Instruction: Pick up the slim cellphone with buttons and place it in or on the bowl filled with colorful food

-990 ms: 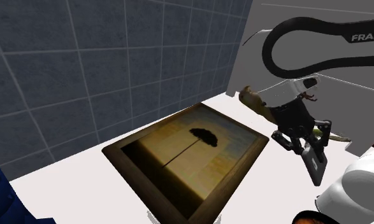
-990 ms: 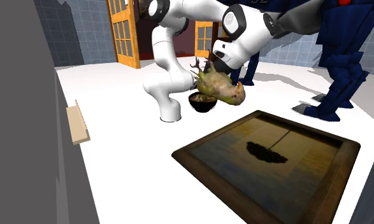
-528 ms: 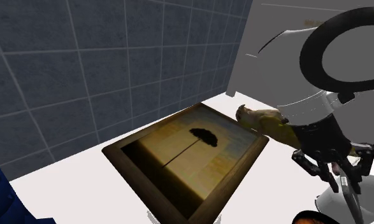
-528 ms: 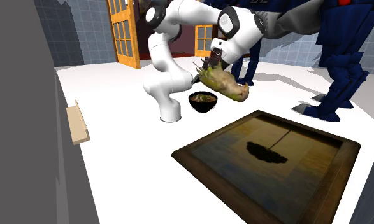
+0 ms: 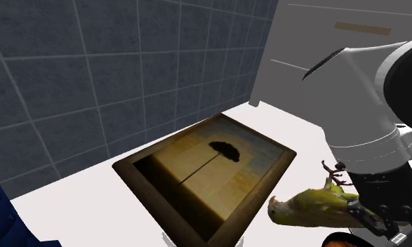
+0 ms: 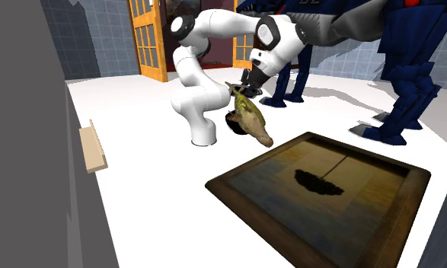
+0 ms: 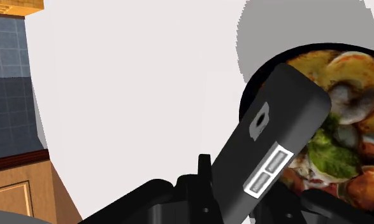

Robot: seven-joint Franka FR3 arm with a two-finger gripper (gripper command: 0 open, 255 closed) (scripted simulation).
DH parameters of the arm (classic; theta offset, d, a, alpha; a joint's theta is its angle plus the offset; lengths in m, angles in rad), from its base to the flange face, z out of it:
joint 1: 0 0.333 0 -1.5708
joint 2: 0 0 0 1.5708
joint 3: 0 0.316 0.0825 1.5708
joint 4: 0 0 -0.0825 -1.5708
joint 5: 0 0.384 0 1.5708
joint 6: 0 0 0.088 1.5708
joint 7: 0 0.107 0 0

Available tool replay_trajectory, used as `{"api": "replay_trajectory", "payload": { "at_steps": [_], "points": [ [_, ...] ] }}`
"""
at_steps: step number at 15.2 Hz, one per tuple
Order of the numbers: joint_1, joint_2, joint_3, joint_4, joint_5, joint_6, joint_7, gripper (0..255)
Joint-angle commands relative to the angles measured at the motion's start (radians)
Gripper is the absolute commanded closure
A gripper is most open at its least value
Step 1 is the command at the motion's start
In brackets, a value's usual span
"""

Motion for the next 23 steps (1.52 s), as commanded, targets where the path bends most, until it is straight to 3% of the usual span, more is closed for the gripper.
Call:
{"api": "replay_trajectory", "payload": {
  "at_steps": [1, 7, 13, 19, 20, 23],
  "points": [
    [-0.001, 0.0, 0.018, -0.027, 0.007, 0.029, -0.009, 255],
    [-0.035, -0.019, 0.094, -0.086, 0.045, 0.078, -0.058, 255],
    [-0.131, -0.095, 0.196, -0.109, 0.088, 0.052, -0.151, 255],
    [-0.149, -0.113, 0.208, -0.106, 0.091, 0.037, -0.167, 255],
    [-0.145, -0.117, 0.206, -0.108, 0.093, 0.034, -0.165, 0],
    [-0.146, -0.116, 0.203, -0.101, 0.092, 0.029, -0.162, 0]
  ]
}}
